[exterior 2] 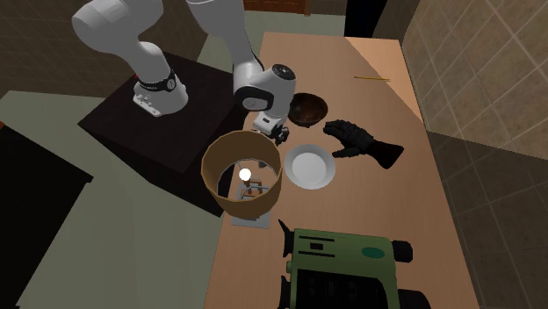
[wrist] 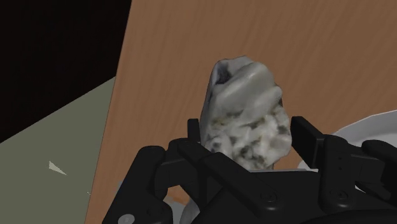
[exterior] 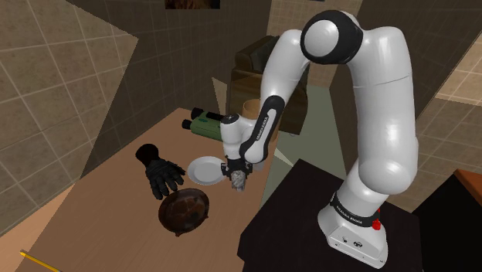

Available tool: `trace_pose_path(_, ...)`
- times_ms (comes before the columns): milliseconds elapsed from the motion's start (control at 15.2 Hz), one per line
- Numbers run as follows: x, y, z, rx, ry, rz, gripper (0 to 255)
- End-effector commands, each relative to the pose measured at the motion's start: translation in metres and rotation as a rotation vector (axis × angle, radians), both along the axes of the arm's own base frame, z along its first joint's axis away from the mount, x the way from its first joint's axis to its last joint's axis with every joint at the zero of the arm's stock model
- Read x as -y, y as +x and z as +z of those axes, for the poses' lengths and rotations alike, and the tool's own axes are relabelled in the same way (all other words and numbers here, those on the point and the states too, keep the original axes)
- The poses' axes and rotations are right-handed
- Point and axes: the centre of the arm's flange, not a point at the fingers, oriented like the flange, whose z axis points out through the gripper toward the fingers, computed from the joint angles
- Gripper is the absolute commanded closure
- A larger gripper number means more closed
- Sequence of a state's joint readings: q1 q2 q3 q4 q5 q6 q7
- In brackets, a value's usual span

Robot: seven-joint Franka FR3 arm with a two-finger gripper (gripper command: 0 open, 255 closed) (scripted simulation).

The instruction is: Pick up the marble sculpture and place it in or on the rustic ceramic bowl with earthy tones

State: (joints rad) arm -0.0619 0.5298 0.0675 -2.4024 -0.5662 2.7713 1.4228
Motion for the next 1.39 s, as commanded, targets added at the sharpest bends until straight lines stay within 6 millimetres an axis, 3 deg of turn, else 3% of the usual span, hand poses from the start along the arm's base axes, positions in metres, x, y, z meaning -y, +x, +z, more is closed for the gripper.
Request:
trace_pose_path(0,0.000,0.000,0.011,0.000,0.000,0.000,255)
trace_pose_path(1320,0.000,0.000,0.116,0.000,0.000,0.000,255)
